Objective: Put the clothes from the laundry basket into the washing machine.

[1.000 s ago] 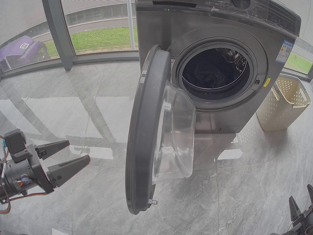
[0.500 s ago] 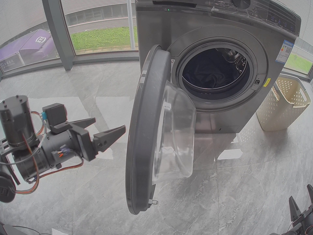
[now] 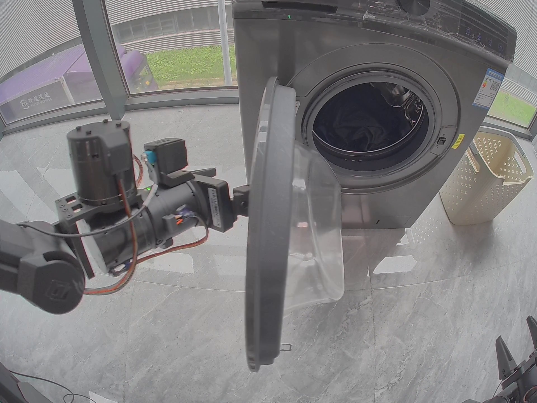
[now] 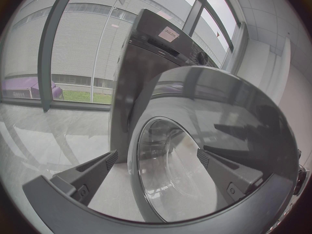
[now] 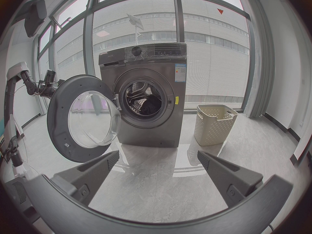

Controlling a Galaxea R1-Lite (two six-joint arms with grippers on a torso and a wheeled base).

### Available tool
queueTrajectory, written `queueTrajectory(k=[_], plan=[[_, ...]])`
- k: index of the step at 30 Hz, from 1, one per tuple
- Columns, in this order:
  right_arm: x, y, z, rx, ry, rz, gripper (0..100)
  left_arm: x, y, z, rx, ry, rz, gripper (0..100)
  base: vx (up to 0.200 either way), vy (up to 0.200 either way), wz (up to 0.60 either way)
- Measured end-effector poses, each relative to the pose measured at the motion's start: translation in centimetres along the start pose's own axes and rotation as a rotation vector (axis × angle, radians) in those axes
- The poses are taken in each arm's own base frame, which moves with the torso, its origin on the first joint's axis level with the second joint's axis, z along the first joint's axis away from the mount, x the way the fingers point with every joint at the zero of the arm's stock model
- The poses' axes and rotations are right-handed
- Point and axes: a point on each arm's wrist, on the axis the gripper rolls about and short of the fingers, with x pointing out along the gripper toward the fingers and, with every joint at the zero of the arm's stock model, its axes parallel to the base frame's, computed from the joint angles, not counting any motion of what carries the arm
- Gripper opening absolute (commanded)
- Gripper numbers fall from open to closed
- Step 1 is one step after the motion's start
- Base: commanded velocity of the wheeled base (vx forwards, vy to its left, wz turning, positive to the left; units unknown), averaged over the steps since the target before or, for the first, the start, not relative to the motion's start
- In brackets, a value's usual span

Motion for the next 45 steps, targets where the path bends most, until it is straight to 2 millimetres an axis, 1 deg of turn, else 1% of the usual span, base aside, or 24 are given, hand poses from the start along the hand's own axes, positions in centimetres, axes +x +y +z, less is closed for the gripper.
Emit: queueTrajectory(k=[7, 16, 24, 30, 36, 39, 45], plan=[[0.0, 0.0, 0.0, 0.000, 0.000, 0.001, 100, 3.6, -1.2, 0.7, 0.015, -0.029, -0.030, 100, 0.000, 0.000, 0.00], [0.0, 0.0, 0.0, 0.000, 0.000, 0.001, 100, 7.0, -2.1, 0.6, 0.018, -0.047, -0.049, 100, 0.000, 0.000, 0.00], [0.0, 0.0, 0.0, 0.000, 0.000, 0.001, 100, 8.9, -2.4, 1.4, 0.018, -0.077, -0.061, 100, 0.000, 0.000, 0.00], [0.0, 0.0, 0.0, 0.000, 0.000, 0.001, 100, 10.1, -2.7, 2.8, 0.012, -0.136, -0.073, 100, 0.000, 0.000, 0.00], [0.0, 0.0, 0.0, 0.000, 0.000, 0.001, 100, 11.4, -2.8, 3.2, 0.003, -0.162, -0.065, 100, 0.000, 0.000, 0.00], [0.0, 0.0, 0.0, 0.000, 0.000, 0.001, 100, 12.1, -2.7, 3.4, -0.005, -0.177, -0.043, 100, 0.000, 0.000, 0.00], [0.0, 0.0, 0.0, 0.000, 0.000, 0.001, 100, 13.5, -2.2, 4.3, -0.053, -0.241, 0.031, 100, 0.000, 0.000, 0.00]])
